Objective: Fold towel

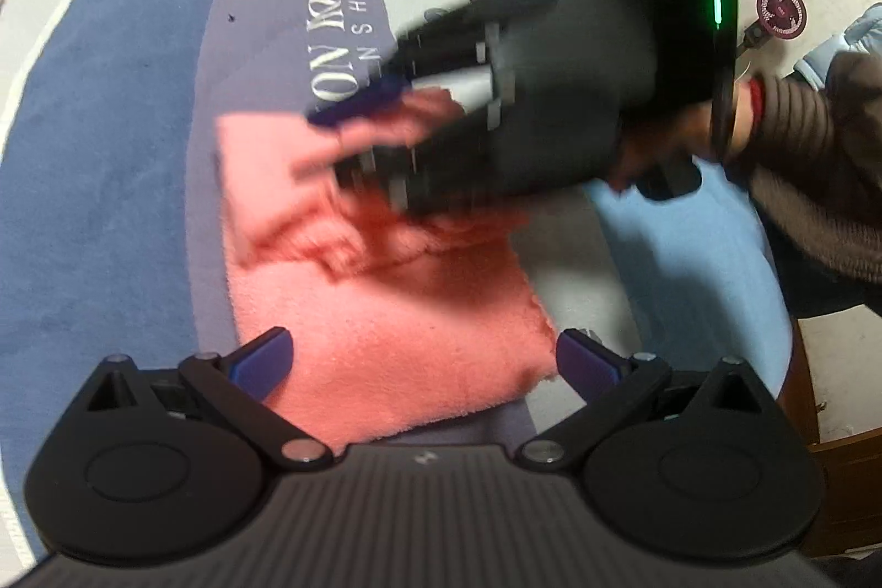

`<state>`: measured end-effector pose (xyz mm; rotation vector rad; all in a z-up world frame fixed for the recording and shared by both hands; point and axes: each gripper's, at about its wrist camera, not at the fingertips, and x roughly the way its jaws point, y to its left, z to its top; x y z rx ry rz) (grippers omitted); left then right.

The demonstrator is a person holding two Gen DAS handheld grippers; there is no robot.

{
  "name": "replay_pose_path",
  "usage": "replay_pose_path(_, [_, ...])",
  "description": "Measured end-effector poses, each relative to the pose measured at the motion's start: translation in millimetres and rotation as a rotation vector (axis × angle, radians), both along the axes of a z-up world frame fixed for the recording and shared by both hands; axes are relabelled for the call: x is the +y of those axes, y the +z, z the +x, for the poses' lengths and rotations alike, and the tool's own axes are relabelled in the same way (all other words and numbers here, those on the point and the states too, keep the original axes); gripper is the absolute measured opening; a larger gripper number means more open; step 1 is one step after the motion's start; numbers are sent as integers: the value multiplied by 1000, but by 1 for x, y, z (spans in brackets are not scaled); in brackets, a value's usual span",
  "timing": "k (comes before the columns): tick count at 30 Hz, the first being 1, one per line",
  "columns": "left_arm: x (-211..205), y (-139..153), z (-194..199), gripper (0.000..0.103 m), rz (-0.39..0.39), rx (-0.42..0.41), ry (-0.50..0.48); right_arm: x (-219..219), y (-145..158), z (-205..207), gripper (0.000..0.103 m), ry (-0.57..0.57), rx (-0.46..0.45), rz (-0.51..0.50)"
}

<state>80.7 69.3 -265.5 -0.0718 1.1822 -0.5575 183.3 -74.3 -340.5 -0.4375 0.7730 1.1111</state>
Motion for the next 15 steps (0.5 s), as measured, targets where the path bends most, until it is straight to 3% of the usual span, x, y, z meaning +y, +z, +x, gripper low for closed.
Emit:
replay_pose_path(5, [-9,9,12,103,-3,-63,-74,-3,-7,-8,37,-27,-15,22])
replay_pose_path(11, [-30,6,40,103,-7,-90,-205,-30,13,-18,38,-118,-37,65])
replay_pose_path(15, [-47,-15,45,103,83,-80,-327,-37,6,-29,39,-93,-9,37])
